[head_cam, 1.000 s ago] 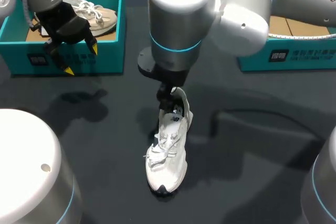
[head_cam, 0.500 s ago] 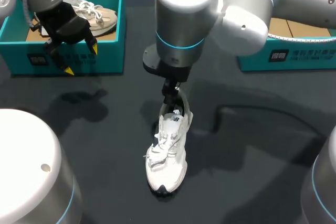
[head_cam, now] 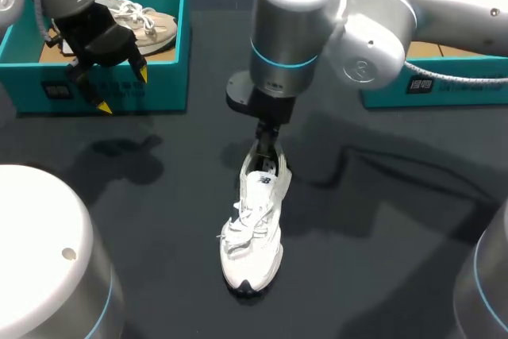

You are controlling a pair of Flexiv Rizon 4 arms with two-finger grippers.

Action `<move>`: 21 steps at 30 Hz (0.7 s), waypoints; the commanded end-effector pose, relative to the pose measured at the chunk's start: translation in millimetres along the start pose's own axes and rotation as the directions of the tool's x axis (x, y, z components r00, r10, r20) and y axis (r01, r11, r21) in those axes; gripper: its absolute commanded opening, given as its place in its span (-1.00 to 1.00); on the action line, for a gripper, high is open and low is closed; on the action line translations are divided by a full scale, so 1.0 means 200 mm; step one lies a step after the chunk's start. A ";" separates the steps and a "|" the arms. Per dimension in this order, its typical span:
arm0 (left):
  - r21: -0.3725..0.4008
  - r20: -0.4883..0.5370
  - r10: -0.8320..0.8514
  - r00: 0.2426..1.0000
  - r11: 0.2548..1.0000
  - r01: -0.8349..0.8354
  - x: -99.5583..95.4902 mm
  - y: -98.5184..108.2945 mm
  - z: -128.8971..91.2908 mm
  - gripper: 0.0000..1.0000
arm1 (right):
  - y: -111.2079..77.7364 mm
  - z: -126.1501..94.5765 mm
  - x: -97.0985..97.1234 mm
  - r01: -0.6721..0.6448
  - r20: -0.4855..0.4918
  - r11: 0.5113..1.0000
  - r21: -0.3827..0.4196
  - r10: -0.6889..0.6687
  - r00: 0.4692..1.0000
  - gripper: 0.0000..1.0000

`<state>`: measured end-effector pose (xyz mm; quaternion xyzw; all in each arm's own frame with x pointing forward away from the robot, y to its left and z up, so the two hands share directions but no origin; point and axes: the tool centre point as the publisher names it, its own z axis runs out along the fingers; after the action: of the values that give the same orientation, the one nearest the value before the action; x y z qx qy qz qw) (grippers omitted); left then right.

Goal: Take the shoe out of the shoebox, open the shoe tongue, remove and reinsert the insole, then place the shoe into the shoebox

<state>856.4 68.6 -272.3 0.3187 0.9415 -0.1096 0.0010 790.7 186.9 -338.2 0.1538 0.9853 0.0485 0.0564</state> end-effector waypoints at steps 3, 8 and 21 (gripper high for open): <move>-0.003 -0.002 0.000 1.000 1.000 0.000 0.00 0.00 0.00 1.00 | 0.00 0.07 0.00 0.006 -0.011 1.000 -0.007 -0.006 1.000 0.29; -0.003 -0.002 0.000 1.000 1.000 0.000 0.00 0.00 0.00 1.00 | 0.00 0.11 0.01 0.016 -0.019 1.000 -0.013 -0.016 1.000 0.29; -0.003 -0.002 0.000 1.000 1.000 0.000 0.00 0.00 0.00 1.00 | 0.01 0.15 0.01 0.010 -0.034 1.000 0.000 -0.010 0.999 -0.02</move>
<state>856.4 68.6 -272.3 0.3187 0.9415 -0.1096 0.0010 793.1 188.0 -364.9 0.1481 0.9867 0.0535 0.0405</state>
